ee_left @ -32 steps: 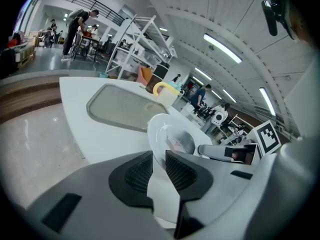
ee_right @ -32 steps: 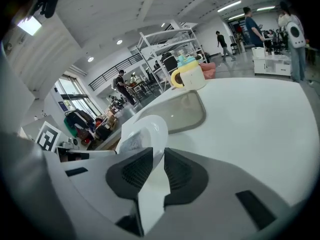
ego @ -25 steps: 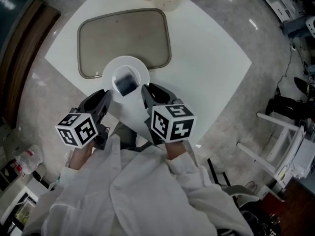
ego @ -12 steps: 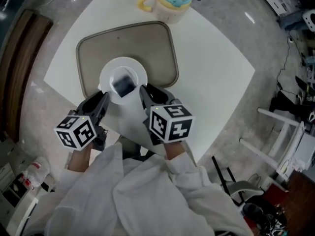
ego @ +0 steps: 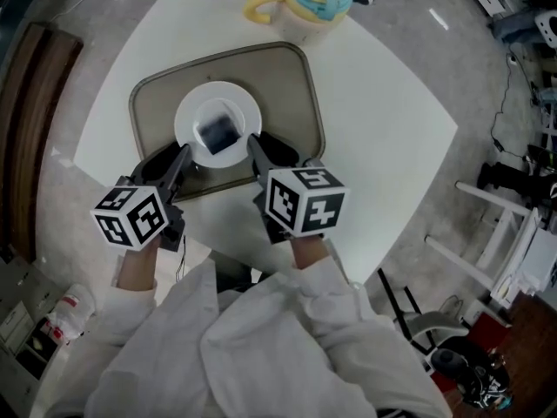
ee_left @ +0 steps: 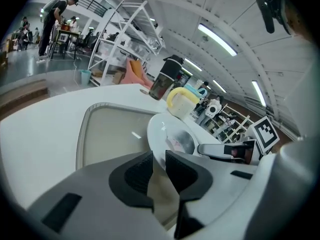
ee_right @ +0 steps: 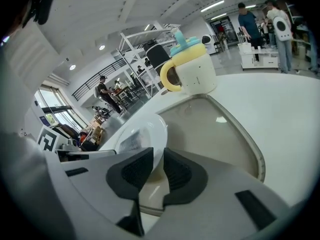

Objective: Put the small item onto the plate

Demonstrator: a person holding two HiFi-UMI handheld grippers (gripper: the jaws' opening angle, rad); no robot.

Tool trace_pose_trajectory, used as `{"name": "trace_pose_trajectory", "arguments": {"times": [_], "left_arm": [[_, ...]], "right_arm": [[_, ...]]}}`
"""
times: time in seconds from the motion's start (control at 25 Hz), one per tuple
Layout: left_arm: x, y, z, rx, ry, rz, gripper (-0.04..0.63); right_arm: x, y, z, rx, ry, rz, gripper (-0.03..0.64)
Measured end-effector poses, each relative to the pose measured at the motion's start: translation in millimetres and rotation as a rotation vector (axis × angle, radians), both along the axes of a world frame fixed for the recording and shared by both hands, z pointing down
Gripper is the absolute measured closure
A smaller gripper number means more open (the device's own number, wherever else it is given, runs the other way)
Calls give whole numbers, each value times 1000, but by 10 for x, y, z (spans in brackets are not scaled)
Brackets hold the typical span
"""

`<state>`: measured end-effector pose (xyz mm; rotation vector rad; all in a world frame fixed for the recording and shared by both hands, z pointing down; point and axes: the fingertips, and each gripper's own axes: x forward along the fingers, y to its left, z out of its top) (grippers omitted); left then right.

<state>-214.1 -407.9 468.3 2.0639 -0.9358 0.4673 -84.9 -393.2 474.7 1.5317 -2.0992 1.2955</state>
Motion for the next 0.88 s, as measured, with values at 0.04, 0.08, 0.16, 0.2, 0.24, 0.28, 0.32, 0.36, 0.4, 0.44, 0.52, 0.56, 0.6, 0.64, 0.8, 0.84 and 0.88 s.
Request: {"name": "trace_pose_trajectory", "arguments": {"times": [0.04, 0.08, 0.16, 0.2, 0.24, 0.28, 0.32, 0.36, 0.4, 0.44, 0.52, 0.56, 0.6, 0.64, 0.8, 0.84, 0.88], "left_arm": [[11, -23, 11, -3, -1, 7, 512], [25, -43, 25, -6, -3, 14, 512], [50, -70, 64, -14, -12, 23, 512], [57, -77, 85, -20, -18, 26, 512], [59, -84, 101, -25, -23, 26, 512], [59, -92, 112, -30, -27, 26, 512], [59, -102, 118, -32, -31, 26, 512], [58, -110, 122, -35, -36, 28, 512], [58, -114, 126, -38, -40, 32, 512], [61, -114, 130, -41, -45, 38, 512], [77, -123, 143, -47, -54, 52, 512], [86, -132, 150, -49, -56, 56, 512], [94, -139, 160, -52, -56, 58, 512], [100, -139, 172, -59, -54, 58, 512], [103, -112, 222, -83, -67, 59, 512], [101, -113, 226, -85, -70, 56, 512], [100, -116, 228, -86, -70, 53, 512]], "right_arm": [[11, -24, 14, -4, 1, 5, 546], [24, -48, 28, -7, 3, 10, 546], [49, -86, 61, -15, 10, 17, 546], [55, -99, 79, -20, 13, 19, 546], [58, -110, 95, -25, 15, 19, 546], [58, -122, 109, -30, 15, 19, 546], [58, -135, 119, -33, 14, 18, 546], [56, -148, 127, -34, 15, 15, 546], [56, -158, 133, -35, 18, 11, 546], [59, -166, 138, -35, 23, 8, 546], [75, -188, 150, -38, 36, 4, 546], [84, -201, 158, -41, 41, 3, 546], [91, -212, 168, -45, 45, 2, 546], [95, -217, 180, -50, 49, -1, 546], [97, -219, 208, -62, 88, -21, 546], [92, -225, 213, -61, 101, -29, 546], [88, -231, 219, -60, 111, -36, 546]]}}
